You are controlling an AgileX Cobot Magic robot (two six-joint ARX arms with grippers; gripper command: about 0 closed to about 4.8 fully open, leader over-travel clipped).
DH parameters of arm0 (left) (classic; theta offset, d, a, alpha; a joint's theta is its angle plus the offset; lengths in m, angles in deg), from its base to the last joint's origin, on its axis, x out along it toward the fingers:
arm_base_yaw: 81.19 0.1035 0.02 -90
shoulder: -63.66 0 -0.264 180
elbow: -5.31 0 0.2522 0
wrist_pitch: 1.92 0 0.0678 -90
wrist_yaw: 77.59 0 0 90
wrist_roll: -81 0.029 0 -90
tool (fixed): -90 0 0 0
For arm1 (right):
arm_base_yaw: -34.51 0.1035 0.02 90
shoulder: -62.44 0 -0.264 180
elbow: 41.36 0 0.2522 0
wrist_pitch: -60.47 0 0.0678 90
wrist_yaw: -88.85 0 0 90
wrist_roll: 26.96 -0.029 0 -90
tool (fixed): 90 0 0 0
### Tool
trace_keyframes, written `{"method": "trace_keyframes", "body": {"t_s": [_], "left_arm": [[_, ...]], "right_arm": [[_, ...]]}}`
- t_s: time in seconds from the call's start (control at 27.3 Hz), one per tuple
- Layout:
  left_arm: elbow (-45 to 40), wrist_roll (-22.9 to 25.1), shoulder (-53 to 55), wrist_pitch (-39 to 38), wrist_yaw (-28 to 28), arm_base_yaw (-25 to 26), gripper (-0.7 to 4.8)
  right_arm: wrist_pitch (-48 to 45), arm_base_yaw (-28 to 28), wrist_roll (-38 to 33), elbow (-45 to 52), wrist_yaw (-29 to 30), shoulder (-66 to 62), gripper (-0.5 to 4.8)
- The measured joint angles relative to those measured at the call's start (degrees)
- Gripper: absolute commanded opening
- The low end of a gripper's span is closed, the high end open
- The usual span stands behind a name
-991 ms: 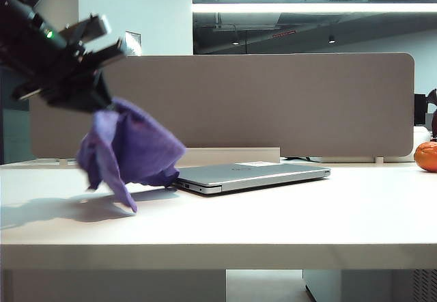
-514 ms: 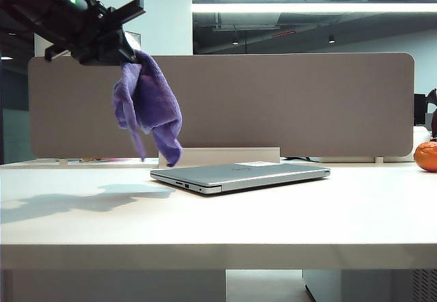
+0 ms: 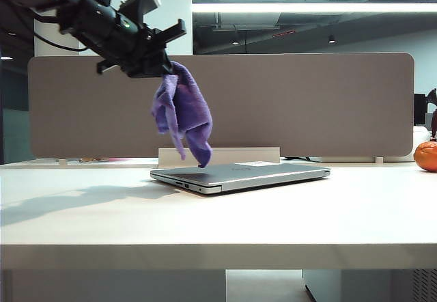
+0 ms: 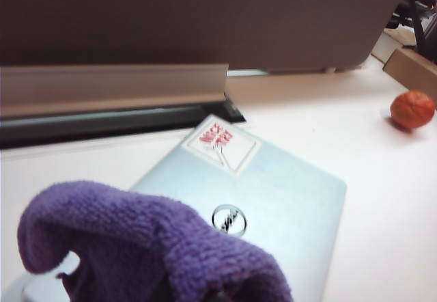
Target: Pick up the purple rag and put it over the laptop.
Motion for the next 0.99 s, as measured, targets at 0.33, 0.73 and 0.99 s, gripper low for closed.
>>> {"method": "trace_keyframes", "body": {"t_s": [0.33,0.73,0.99], "left_arm": [[16.8,0.0,14.1,-0.3,2.8,-4.1,-0.06],[30.8,0.0,26.0,-4.3,4.4,-5.2,-0.05],[33.2,0.0,28.4,-14.5,4.4,-5.3,0.10]], "right_arm": [[0.8,0.0,0.0,0.0,0.0,0.0,0.22],[1.1,0.0,0.0,0.0,0.0,0.0,0.22],[1.1,0.0,0.0,0.0,0.0,0.0,0.22]]}}
